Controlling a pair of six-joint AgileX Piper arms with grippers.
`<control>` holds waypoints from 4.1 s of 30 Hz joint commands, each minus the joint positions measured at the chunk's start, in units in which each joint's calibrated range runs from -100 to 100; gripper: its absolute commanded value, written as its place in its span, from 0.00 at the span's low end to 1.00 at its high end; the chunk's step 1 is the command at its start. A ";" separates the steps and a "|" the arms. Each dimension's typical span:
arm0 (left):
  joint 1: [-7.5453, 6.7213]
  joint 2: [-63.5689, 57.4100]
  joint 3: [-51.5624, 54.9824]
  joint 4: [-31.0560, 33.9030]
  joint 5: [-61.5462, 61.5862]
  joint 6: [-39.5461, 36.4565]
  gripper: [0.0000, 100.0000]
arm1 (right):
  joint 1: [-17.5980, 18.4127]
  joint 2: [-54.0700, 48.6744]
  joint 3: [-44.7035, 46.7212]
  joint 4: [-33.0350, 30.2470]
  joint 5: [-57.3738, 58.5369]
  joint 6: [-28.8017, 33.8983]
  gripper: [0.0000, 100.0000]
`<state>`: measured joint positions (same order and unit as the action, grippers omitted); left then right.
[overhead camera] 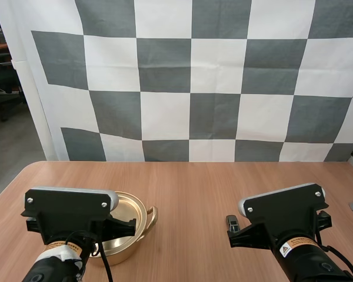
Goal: Open the pot, put the car inside, and close it
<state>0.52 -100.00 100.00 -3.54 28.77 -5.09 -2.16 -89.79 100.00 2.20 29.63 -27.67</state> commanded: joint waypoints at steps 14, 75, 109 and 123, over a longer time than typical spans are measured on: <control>-0.04 0.00 0.00 0.00 -0.07 -0.02 0.00 | 0.00 -0.06 0.00 0.01 -0.02 0.01 0.00; -0.04 0.00 0.00 0.00 -4.01 -0.02 0.00 | 0.00 -0.06 0.00 0.01 -0.52 0.02 0.00; -0.04 9.94 -21.38 -6.13 -12.47 1.15 0.00 | 0.43 -0.06 0.00 2.70 -15.74 0.09 0.00; -0.04 37.03 -60.66 -3.16 48.11 -3.29 0.33 | 0.43 -0.06 0.00 2.70 -15.74 0.09 0.00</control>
<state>0.52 -69.44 55.32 -7.38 32.49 -8.36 -1.78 -89.79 100.00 4.84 13.81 -27.59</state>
